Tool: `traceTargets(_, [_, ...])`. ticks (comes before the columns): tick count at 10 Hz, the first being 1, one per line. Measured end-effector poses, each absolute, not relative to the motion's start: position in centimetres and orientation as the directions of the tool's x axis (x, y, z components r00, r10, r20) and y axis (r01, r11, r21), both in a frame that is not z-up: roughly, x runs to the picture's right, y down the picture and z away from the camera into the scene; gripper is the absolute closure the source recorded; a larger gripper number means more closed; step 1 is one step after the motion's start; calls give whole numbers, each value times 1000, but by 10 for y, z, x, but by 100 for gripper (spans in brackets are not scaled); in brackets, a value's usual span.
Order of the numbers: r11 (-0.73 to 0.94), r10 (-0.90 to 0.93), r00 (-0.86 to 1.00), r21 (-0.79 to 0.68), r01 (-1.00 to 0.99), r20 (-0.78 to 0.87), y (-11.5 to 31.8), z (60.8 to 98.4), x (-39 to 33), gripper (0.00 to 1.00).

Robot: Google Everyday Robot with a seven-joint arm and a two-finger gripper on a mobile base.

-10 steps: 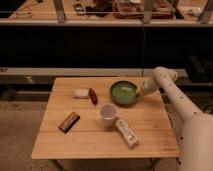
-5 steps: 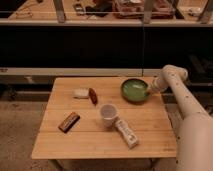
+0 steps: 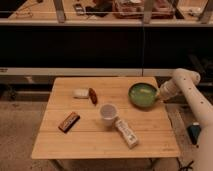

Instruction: Drag the ceramic bowl in a circle

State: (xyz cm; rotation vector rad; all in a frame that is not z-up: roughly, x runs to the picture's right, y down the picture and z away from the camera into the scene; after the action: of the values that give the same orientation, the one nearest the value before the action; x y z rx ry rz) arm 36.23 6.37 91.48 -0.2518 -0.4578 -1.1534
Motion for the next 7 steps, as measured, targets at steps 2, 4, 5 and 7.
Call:
traceTargets(2, [365,-826,292,63,929,483,76,890,357,100])
traceTargets(4, [333,-828,235,109,937,509,93,867,332,100])
traceTargets(5, [323,-828,213,131,937,519,98,859,319,100])
traceTargets(7, [303,-829,155,197,932,538,105,849,280,100])
